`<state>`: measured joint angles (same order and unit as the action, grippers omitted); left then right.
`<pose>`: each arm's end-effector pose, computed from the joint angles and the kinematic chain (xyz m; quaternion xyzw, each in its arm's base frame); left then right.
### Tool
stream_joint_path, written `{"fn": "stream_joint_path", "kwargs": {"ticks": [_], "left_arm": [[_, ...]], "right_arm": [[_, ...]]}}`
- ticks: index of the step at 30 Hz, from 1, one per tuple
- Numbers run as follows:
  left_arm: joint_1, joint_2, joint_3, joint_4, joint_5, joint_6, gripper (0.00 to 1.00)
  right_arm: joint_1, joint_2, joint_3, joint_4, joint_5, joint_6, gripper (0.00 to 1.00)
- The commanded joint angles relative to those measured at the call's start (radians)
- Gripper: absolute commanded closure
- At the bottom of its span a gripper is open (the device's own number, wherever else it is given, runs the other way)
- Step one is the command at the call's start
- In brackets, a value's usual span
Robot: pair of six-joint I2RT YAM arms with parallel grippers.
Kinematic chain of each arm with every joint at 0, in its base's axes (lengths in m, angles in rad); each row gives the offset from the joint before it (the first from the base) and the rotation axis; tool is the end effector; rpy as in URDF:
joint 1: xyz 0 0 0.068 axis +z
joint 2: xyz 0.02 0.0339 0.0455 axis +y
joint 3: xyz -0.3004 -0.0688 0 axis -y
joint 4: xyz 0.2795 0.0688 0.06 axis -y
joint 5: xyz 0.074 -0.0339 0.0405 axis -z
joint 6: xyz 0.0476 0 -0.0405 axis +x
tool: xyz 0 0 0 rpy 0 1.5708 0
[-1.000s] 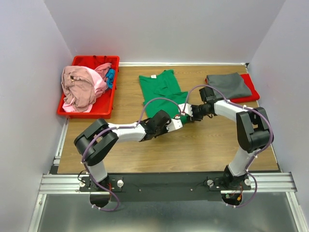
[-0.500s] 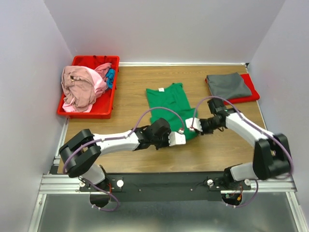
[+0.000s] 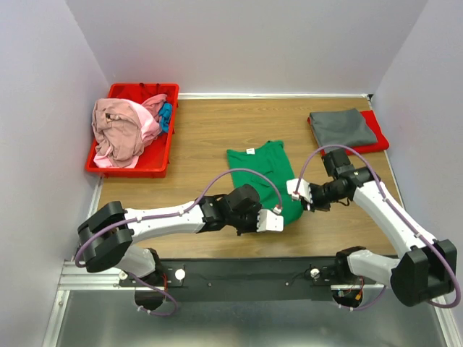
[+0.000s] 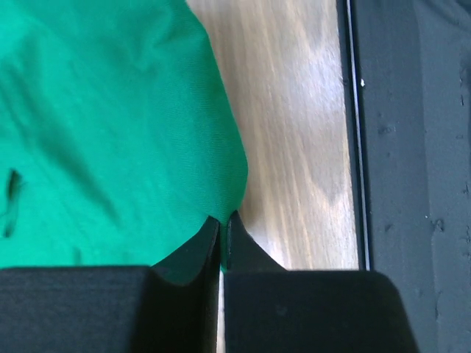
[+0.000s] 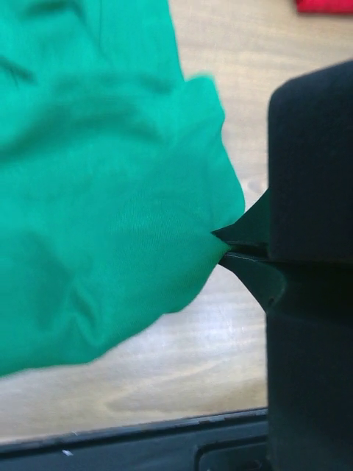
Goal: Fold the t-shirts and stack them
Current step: Fold the tshirt
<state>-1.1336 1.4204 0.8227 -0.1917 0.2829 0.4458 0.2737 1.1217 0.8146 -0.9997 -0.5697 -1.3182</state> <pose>0.1252 -0.2992 0.2178 0.6879 0.6064 -0.2498 0.3110 0.1894 0.0798 0.2467 -0.7056 0.6391 0.1784 0.2484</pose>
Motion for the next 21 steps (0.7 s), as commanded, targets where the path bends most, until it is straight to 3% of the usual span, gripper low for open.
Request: {"fn": "stream_joint_path", "kwargs": {"ticks": [1,6,12,21], "left_arm": [[0.038,-0.034,0.041,-0.035,-0.022,0.030,1.00],[0.133,-0.044,0.098,-0.037,-0.051,0.092,1.00],[0.328,-0.009,0.170,0.018,-0.033,0.163,1.00],[0.544,0.248,0.349,0.078,0.016,0.232,1.00]], "right_arm": [[-0.001,0.053,0.118,-0.020,-0.013,0.076,1.00],[-0.001,0.192,0.289,0.012,-0.025,0.143,1.00],[-0.001,0.364,0.455,0.065,-0.025,0.226,1.00],[-0.010,0.736,0.832,0.173,-0.002,0.411,0.99]]}}
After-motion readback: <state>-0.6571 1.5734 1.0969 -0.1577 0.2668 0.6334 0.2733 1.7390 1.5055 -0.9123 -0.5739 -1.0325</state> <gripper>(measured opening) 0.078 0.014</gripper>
